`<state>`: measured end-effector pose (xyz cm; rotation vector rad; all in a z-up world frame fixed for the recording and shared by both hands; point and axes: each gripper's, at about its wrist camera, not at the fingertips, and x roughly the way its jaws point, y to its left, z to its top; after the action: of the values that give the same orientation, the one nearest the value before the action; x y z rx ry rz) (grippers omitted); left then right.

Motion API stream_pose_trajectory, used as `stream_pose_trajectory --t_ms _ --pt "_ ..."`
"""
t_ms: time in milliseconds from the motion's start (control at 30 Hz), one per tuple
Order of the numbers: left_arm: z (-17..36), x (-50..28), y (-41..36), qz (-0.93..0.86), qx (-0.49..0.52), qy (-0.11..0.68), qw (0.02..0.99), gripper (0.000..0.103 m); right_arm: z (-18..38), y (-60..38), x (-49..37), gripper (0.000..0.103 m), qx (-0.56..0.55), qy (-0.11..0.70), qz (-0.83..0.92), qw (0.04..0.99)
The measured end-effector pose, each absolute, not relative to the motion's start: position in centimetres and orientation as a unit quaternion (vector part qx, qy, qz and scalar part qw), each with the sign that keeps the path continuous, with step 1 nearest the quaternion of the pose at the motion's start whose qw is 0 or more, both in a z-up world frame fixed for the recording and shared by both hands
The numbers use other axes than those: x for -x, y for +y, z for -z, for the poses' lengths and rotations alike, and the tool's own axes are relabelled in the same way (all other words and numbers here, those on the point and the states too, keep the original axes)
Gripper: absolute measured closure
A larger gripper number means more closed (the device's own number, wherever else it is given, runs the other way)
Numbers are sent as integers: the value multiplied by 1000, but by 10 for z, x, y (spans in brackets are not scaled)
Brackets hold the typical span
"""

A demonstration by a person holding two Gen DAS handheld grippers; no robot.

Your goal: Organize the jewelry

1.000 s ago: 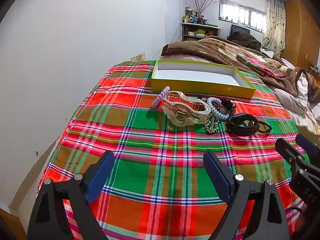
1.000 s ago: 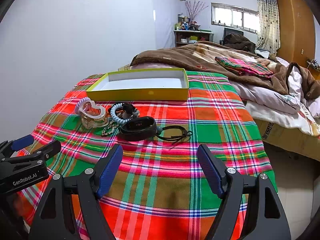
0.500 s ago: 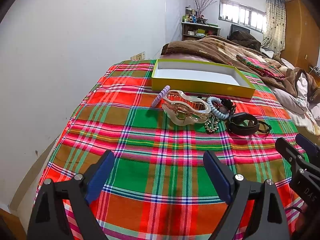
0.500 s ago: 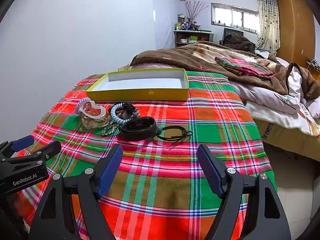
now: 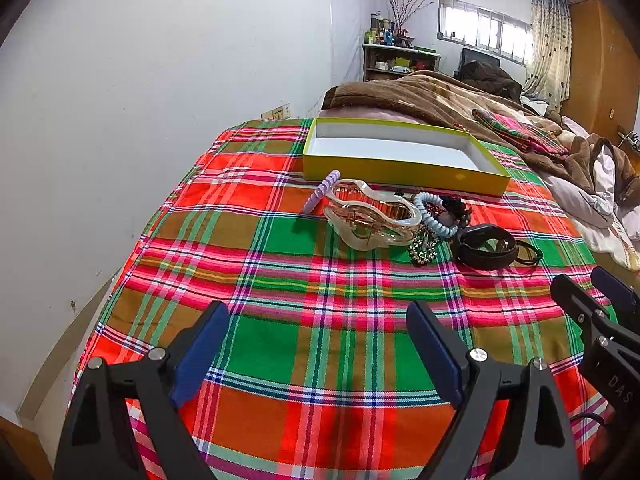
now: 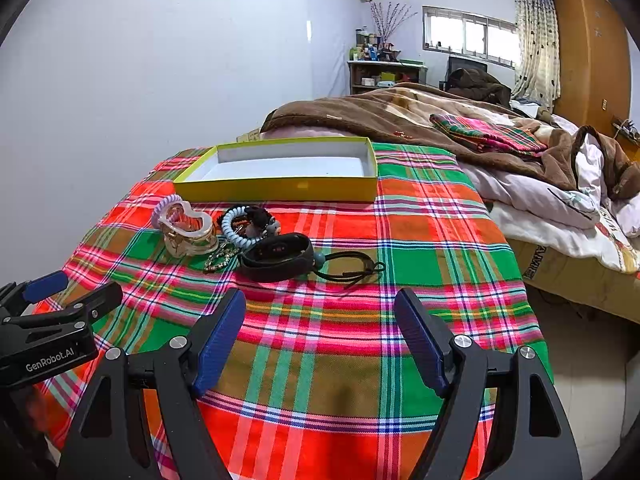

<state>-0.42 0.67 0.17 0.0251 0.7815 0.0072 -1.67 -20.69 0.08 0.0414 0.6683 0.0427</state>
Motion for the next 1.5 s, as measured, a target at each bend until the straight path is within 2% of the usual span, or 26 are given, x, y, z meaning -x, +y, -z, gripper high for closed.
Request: stream_pose_trajectory --t_ms 1133,1500 --pt "1 -6 9 0 -9 396 918 11 1 -209 5 26 -21 339 -17 940" --pt "-2 -29 21 74 21 414 907 11 2 -236 -21 26 -45 354 13 934"
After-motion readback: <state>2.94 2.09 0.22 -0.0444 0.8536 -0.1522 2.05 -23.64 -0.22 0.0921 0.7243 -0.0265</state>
